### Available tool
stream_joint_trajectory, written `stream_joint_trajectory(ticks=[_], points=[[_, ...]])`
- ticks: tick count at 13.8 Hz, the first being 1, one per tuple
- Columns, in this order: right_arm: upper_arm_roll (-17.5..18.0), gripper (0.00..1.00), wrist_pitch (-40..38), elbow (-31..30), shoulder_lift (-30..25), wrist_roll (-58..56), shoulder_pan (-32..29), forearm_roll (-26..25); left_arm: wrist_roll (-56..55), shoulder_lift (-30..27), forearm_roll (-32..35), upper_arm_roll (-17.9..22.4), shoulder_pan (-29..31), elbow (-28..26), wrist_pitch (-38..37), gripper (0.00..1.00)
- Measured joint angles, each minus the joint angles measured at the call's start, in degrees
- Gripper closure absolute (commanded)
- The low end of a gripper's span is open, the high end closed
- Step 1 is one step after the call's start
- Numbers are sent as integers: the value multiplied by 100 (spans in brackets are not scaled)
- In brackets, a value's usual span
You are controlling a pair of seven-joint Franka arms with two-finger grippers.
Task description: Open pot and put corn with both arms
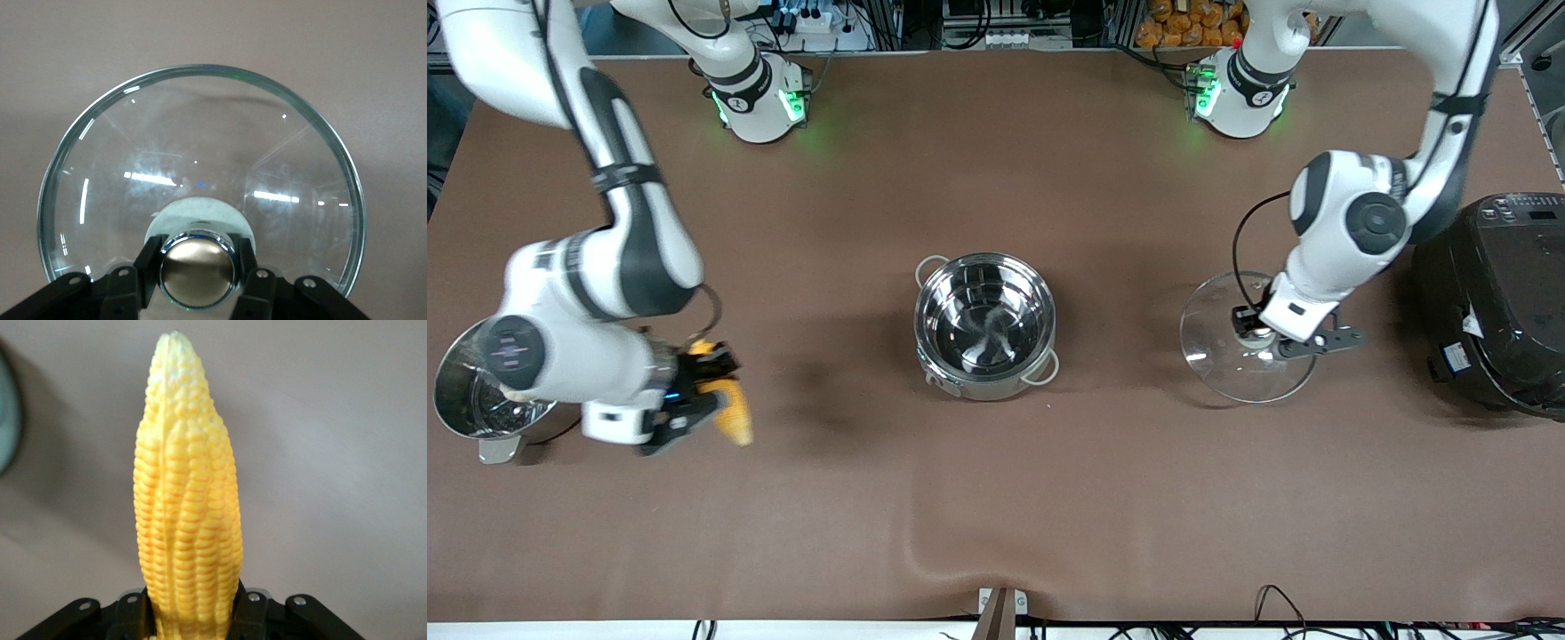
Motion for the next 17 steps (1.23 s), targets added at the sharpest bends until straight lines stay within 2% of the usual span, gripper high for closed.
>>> stream_joint_trajectory(ticks=[2, 4, 7, 8, 9, 14, 17], points=[[394, 100, 5, -3, 0, 2, 38, 0, 0, 146, 0, -19, 2, -372, 544, 100], [722, 100, 28, 0, -1, -7, 93, -5, 0, 248, 0, -19, 27, -457, 608, 100], [835, 100, 218, 24, -2, 160, 629, -28, 0, 373, 0, -19, 60, -458, 641, 100], [837, 100, 327, 23, 1, 340, 861, -84, 0, 384, 0, -19, 61, -457, 657, 57], [837, 100, 454, 21, 13, 527, 1096, -203, 0, 384, 0, -21, 62, -455, 662, 1], [828, 100, 907, 127, 378, 1597, 2173, -1287, -3, 373, 0, -35, 62, -263, 727, 0], [817, 100, 1014, 419, 696, 1996, 2515, -1607, -12, 186, -1, -47, 62, 174, 495, 0]])
